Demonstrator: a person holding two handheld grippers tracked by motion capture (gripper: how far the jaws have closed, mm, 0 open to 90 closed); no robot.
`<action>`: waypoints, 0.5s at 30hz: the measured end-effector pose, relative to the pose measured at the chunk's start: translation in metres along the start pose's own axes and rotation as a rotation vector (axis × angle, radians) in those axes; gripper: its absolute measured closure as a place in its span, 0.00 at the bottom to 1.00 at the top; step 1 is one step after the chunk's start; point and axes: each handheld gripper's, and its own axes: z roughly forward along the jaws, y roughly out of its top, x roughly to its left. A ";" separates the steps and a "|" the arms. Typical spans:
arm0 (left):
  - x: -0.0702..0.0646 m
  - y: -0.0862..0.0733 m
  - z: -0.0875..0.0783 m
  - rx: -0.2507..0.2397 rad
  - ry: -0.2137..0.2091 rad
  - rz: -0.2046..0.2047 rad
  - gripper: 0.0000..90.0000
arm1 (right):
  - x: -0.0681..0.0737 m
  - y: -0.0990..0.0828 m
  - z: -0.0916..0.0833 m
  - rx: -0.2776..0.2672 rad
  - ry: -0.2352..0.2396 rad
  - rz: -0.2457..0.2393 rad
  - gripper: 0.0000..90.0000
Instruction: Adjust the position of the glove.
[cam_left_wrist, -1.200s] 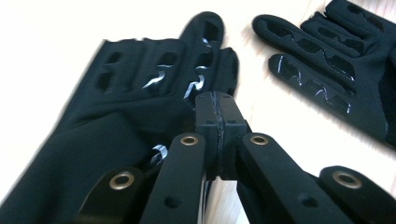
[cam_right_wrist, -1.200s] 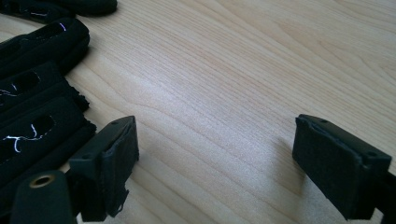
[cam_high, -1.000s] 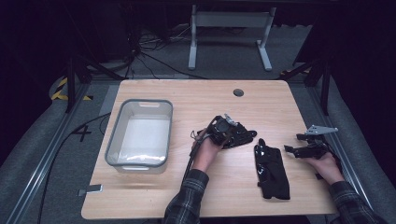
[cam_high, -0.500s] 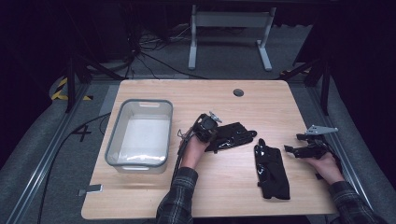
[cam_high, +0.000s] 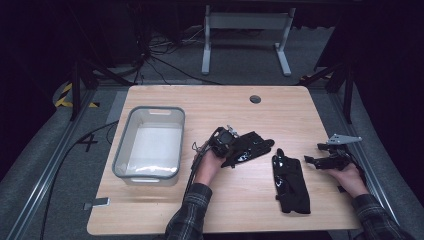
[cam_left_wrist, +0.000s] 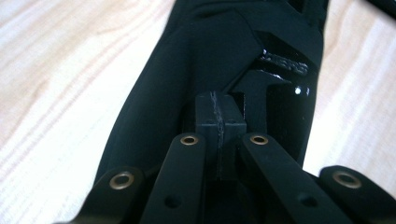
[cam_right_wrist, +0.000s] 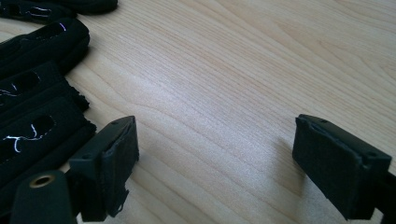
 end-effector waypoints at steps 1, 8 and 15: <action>-0.002 -0.001 -0.001 0.004 -0.004 0.003 1.00 | 0.000 0.000 0.000 0.000 0.000 0.000 0.17; -0.021 -0.016 -0.012 0.018 -0.042 0.040 1.00 | 0.000 0.000 0.000 0.000 -0.001 0.001 0.17; -0.045 -0.029 -0.019 0.018 -0.106 0.081 1.00 | 0.000 0.000 0.000 0.000 -0.001 0.001 0.17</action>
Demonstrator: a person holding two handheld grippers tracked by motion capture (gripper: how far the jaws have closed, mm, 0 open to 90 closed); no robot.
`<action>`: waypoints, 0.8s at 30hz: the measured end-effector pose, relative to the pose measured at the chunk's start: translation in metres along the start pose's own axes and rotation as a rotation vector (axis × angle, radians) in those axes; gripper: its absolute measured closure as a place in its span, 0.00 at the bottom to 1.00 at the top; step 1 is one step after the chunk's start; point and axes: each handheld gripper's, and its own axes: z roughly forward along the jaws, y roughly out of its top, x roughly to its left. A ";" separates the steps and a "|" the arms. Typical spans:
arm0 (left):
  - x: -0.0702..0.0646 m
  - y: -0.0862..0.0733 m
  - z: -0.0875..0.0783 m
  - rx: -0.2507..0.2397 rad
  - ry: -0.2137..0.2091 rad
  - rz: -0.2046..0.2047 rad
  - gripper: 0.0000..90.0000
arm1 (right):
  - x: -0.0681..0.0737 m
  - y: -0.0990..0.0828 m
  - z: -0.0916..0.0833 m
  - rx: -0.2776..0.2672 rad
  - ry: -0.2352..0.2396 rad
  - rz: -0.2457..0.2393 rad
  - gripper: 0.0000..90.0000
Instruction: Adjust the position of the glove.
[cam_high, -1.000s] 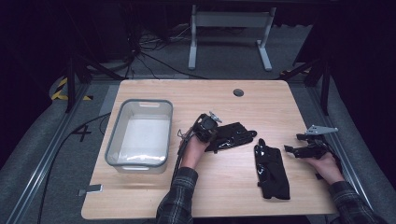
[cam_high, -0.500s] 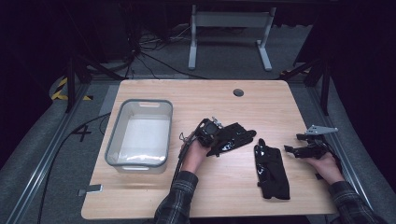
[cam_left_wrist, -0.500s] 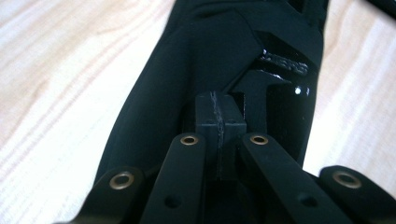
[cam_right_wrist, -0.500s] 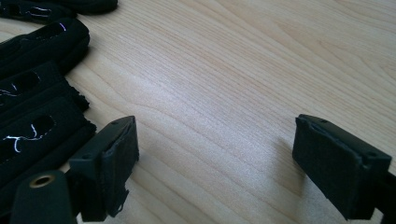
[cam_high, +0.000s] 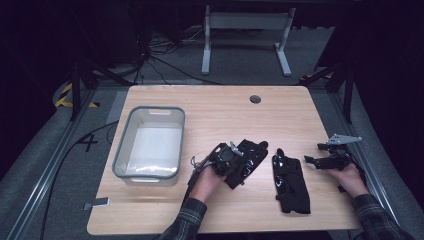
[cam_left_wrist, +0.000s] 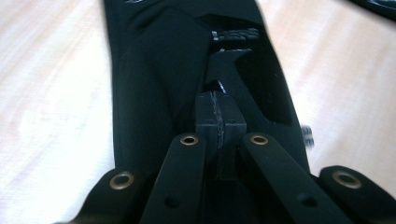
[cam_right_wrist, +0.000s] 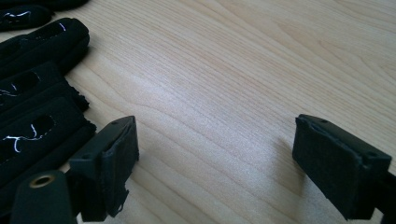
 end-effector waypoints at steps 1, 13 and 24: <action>0.000 0.000 0.000 0.000 0.000 0.000 1.00 | 0.000 0.000 0.000 0.000 0.000 0.000 0.17; -0.041 -0.006 0.006 -0.028 -0.167 0.057 1.00 | 0.000 0.000 0.000 0.000 0.000 0.000 0.17; -0.061 0.003 0.015 -0.030 -0.222 0.117 1.00 | 0.000 0.000 0.000 -0.001 0.002 0.000 0.17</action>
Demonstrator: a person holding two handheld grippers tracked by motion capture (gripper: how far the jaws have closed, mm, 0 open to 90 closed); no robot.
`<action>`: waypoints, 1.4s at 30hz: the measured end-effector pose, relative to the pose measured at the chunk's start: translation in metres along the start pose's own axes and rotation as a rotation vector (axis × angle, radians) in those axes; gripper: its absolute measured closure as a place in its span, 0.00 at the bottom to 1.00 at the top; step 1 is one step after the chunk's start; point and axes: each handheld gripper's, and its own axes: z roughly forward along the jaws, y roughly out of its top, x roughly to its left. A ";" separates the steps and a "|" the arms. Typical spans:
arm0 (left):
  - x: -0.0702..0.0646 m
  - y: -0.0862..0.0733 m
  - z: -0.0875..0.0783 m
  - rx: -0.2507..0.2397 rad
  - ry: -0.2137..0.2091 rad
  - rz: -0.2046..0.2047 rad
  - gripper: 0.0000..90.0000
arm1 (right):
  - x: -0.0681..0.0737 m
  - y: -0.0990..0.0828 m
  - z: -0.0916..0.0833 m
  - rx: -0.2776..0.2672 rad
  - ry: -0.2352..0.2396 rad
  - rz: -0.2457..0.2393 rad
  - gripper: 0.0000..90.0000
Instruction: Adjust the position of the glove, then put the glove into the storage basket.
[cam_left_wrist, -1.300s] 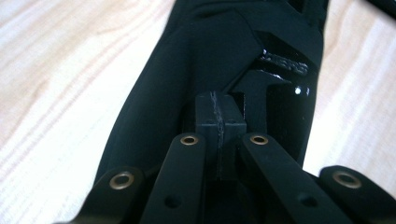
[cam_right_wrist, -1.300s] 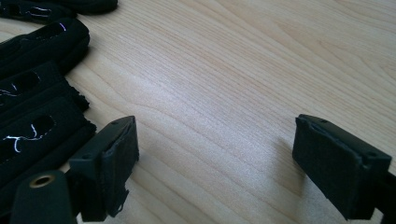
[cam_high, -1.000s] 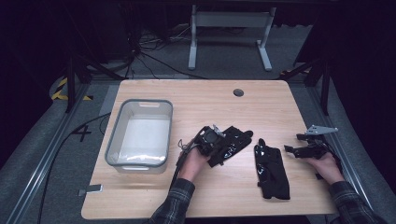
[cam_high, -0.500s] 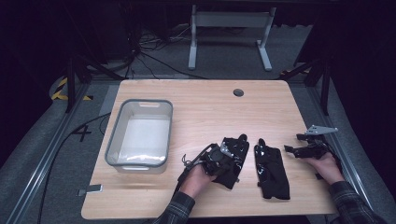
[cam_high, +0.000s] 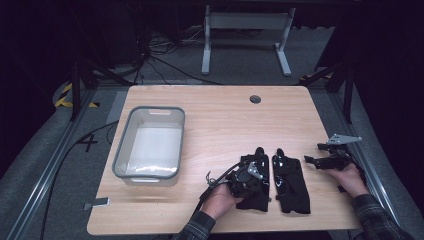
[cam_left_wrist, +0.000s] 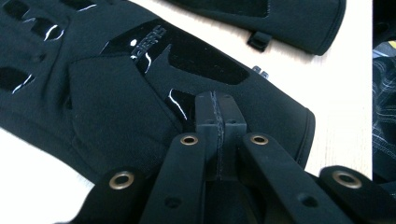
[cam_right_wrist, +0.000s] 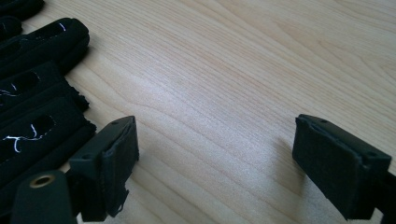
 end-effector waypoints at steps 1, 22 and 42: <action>-0.001 0.001 0.001 -0.001 -0.004 0.004 1.00 | 0.000 0.000 0.000 0.001 -0.002 0.000 0.17; 0.017 -0.013 -0.031 -0.080 0.138 -0.116 0.59 | 0.000 0.000 0.000 0.001 -0.002 0.000 0.17; 0.017 -0.010 -0.008 -0.018 0.195 -0.131 0.79 | 0.000 -0.002 -0.005 0.002 0.030 0.013 0.20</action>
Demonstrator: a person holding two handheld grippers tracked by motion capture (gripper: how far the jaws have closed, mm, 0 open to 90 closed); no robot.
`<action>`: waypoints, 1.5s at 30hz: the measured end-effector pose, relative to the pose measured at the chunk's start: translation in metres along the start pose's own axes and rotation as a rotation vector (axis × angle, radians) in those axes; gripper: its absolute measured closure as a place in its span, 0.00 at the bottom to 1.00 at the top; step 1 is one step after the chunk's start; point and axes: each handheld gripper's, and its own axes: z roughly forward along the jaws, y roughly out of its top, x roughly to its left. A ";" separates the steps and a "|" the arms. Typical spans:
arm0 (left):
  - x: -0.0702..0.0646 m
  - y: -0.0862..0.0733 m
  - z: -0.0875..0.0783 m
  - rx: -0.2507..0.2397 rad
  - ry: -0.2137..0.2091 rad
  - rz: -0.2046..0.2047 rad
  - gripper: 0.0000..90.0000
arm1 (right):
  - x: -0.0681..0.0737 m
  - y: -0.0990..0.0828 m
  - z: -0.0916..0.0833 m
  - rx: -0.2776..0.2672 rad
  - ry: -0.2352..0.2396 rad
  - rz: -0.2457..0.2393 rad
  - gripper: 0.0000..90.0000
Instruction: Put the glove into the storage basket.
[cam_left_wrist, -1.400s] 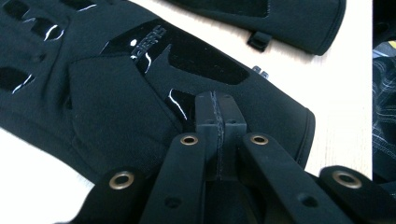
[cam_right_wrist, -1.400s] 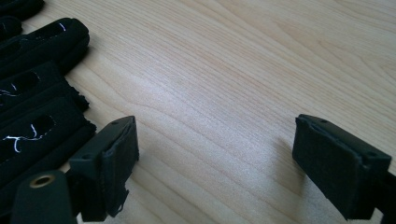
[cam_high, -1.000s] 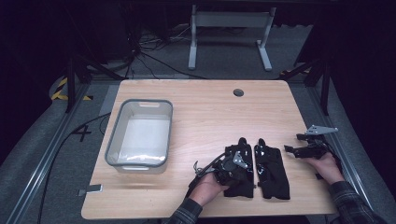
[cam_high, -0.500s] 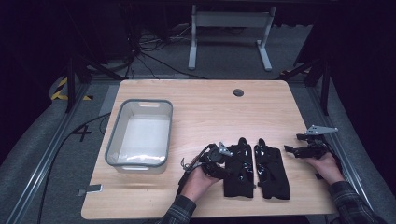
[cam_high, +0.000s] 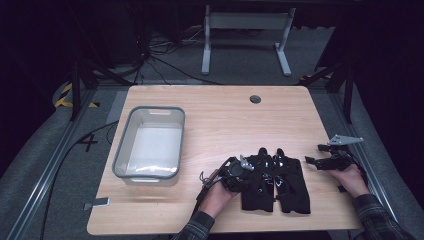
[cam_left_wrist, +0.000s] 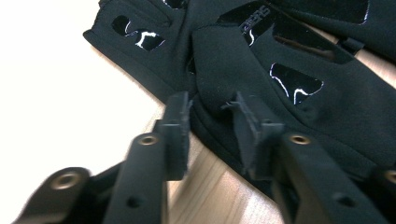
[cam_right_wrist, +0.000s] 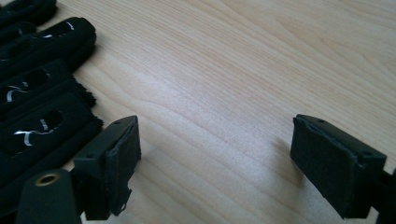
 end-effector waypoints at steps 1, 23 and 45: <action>0.000 0.000 0.000 -0.003 -0.005 -0.005 0.83 | 0.001 0.000 -0.002 0.003 0.005 0.002 0.21; 0.003 0.004 -0.014 -0.078 -0.057 -0.091 0.95 | 0.064 -0.009 -0.051 -0.034 0.254 -0.134 0.77; 0.005 0.012 -0.028 -0.191 -0.131 -0.106 0.97 | 0.089 -0.008 -0.023 0.109 0.356 -0.249 1.00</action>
